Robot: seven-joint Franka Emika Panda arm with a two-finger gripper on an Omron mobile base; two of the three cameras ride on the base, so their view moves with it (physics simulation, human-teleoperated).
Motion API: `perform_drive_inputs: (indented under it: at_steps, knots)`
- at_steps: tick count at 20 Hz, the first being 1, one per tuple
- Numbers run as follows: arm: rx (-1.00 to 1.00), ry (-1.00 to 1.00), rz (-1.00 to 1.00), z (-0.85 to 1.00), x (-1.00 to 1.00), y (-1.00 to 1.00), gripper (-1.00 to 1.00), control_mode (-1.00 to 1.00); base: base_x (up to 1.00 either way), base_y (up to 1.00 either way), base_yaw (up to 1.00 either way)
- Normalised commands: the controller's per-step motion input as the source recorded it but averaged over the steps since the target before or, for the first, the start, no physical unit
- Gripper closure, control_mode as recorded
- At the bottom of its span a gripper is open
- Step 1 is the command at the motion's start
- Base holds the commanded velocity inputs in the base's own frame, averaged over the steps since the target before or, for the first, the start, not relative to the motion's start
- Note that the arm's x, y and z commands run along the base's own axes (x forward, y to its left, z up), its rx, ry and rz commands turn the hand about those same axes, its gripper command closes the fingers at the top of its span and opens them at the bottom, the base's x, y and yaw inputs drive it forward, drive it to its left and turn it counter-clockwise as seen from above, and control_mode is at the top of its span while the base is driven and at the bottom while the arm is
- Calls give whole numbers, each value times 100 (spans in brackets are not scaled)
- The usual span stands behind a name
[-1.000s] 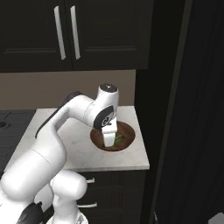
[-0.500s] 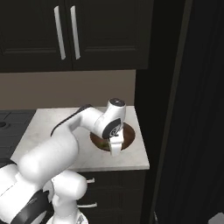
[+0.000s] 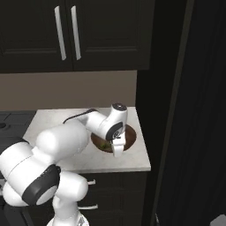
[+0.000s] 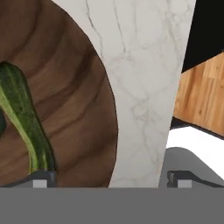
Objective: Place the bowl with the broccoli and squash on the second highest shelf of the fridge. Place the bowl with the steak and fish on the top shelf of the fridge.
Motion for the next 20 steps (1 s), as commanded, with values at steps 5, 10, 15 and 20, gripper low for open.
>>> perform_drive_inputs:
  at_steps: [5,10,15,20]
  knots:
    - [0,0,0,-40,22,-10,-100,-100,0,0,0]
    - [0,0,0,-34,11,-10,-100,-100,0,0,0]
    - [0,0,0,-6,34,0,100,-100,0,0,0]
    - [0,1,0,-1,12,0,100,-100,0,0,0]
